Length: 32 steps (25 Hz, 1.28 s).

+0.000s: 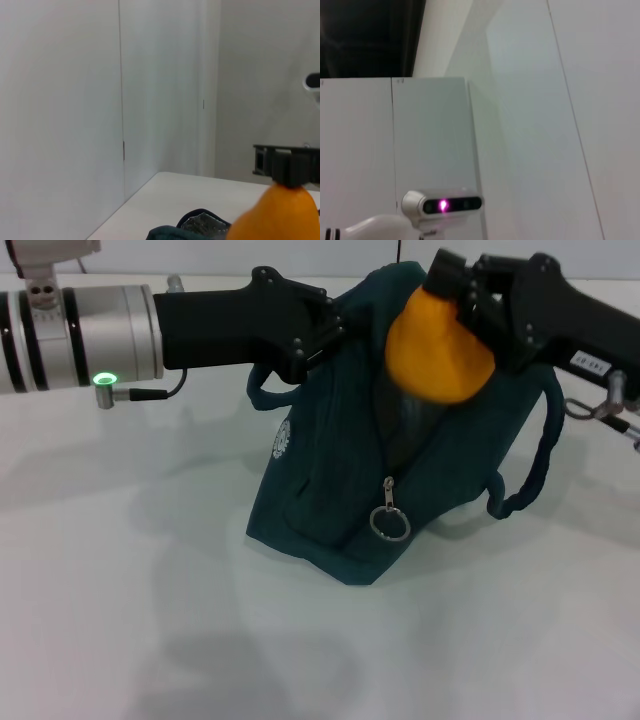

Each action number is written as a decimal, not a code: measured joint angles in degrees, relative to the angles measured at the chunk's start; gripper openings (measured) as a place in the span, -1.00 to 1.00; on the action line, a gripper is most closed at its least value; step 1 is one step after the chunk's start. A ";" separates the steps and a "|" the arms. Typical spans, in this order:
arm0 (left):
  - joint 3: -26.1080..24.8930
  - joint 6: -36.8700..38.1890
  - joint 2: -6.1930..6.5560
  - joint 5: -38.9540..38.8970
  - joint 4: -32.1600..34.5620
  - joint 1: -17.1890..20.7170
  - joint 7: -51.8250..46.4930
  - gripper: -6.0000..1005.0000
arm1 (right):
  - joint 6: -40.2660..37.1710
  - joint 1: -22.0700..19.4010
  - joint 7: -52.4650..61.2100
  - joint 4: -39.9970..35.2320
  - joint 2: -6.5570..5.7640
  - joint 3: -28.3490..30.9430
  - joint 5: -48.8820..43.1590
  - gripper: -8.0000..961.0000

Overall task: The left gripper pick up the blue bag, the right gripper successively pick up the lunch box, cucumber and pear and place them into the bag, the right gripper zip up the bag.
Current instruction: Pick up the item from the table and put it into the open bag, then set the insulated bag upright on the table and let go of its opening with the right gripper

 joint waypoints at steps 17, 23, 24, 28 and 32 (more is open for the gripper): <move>0.31 -0.53 -0.01 0.21 -1.19 -1.15 0.45 -0.91 | 7.44 -0.25 -1.36 1.47 0.95 -9.60 0.41 -0.86; 0.32 -0.55 -0.11 0.19 -1.29 -1.15 0.48 -0.91 | 5.45 -1.05 -1.42 1.43 0.95 -9.66 1.67 -0.84; 0.32 -0.55 -0.11 0.18 -1.32 -1.15 0.47 -0.91 | 4.60 -1.62 -1.48 1.16 0.95 -9.57 2.43 -0.74; 0.32 -0.54 -0.20 0.05 -1.46 -0.95 0.45 -0.91 | 0.40 -5.01 -1.98 -0.35 0.39 -9.29 4.21 -0.36; 0.26 -0.55 -0.22 0.03 -1.49 -0.43 0.24 -0.91 | -3.20 -9.74 -1.82 -3.75 -2.26 -9.33 1.51 -0.08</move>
